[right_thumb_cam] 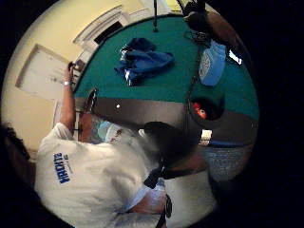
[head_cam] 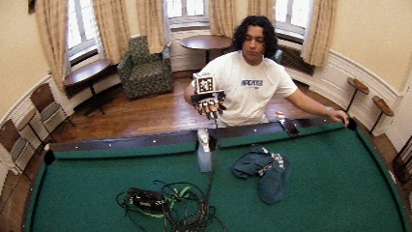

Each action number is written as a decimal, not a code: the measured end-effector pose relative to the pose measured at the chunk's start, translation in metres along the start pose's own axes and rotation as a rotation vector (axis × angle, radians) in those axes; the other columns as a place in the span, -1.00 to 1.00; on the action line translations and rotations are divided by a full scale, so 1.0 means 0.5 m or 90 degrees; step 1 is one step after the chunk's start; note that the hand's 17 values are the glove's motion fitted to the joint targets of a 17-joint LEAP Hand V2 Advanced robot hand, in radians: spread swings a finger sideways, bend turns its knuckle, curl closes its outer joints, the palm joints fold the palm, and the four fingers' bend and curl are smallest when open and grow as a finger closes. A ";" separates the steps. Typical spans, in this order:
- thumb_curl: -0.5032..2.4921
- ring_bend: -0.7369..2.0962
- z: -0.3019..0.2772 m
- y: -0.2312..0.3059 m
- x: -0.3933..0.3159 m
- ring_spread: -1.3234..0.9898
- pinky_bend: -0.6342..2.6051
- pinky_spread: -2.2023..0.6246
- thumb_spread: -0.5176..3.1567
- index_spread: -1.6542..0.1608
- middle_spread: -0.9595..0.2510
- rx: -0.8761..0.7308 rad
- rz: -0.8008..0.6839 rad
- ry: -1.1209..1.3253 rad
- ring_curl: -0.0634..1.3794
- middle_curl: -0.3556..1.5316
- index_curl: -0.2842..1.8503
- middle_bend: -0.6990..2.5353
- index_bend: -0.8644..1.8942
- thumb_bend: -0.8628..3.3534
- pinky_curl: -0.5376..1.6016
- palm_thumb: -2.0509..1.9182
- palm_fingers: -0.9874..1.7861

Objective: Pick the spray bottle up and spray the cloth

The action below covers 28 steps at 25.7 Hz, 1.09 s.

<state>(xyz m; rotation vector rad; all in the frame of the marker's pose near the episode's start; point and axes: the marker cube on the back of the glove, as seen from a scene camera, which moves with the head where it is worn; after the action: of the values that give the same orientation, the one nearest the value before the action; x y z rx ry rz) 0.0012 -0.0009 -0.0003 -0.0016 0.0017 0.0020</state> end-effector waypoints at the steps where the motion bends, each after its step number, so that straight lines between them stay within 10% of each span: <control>1: -0.61 -0.17 -0.001 0.000 0.001 0.10 -0.43 0.63 -0.50 0.60 0.47 -0.002 0.001 0.000 -0.79 -0.53 -0.68 -0.39 -0.24 -0.50 -0.44 0.19 0.23; 28: -0.52 -0.16 0.026 -0.015 0.028 0.05 -0.46 0.71 -0.18 0.39 0.36 0.013 0.057 -0.031 -0.53 -0.33 -0.52 -0.42 -0.28 -0.57 -0.25 0.25 0.20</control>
<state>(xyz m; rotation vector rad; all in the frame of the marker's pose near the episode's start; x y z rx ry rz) 0.0151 -0.0084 0.0127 0.0192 -0.0476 0.0918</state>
